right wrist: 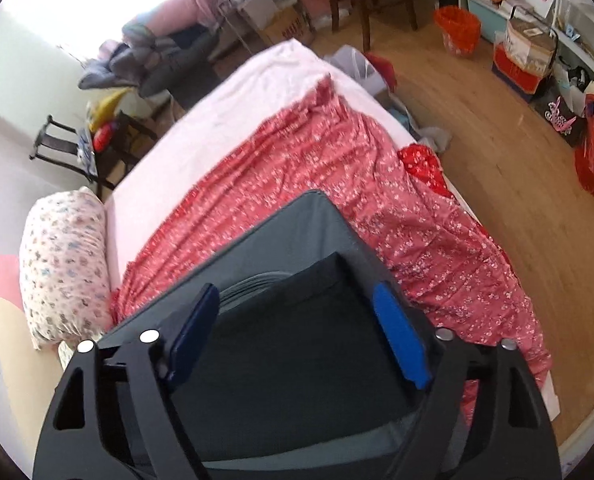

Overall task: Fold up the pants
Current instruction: 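Lower the right tool onto the trouser hem and close its fingers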

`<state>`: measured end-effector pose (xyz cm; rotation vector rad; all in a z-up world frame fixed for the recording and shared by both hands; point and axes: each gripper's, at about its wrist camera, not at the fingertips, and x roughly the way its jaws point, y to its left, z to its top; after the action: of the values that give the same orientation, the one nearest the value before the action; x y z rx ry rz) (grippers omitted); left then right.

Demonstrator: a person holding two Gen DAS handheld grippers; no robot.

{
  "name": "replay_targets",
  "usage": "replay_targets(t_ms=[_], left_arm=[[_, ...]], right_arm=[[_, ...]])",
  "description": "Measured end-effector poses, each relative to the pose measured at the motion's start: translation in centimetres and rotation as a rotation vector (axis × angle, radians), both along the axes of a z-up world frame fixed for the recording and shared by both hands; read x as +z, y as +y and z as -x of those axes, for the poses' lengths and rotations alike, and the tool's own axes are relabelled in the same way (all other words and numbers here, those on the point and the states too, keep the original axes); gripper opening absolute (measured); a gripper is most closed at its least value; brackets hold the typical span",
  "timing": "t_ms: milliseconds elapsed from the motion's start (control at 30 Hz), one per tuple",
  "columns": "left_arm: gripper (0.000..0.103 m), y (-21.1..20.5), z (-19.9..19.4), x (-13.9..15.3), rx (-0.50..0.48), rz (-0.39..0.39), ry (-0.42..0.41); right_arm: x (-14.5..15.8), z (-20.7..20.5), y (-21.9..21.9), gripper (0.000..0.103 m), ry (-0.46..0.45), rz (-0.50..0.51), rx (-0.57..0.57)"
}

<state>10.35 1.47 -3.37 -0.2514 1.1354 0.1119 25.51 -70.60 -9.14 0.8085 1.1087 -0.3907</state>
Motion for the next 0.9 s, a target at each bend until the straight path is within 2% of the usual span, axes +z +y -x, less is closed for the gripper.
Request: replay_targets(t_ms=[200, 567, 667, 833, 900], left_arm=[[0.101, -0.3, -0.4, -0.1, 0.009, -0.026, 0.009], [0.101, -1.3, -0.9, -0.5, -0.013, -0.028, 0.023], [0.101, -1.1, -1.0, -0.6, -0.003, -0.026, 0.025], [0.101, -1.1, -1.1, -0.8, -0.004, -0.026, 0.031], [0.101, -1.1, -1.1, -0.9, -0.007, -0.024, 0.033]], right_arm=[[-1.0, -1.7, -0.3, 0.065, 0.038, -0.004, 0.059], [-3.0, -2.9, 0.2, 0.064, 0.103, 0.035, 0.088], [-3.2, -3.1, 0.4, 0.054, 0.094, 0.03, 0.105], [-3.6, -3.2, 1.2, 0.053, 0.101, 0.072, 0.124], [-3.4, -3.3, 1.5, 0.043, 0.106, 0.107, 0.135]])
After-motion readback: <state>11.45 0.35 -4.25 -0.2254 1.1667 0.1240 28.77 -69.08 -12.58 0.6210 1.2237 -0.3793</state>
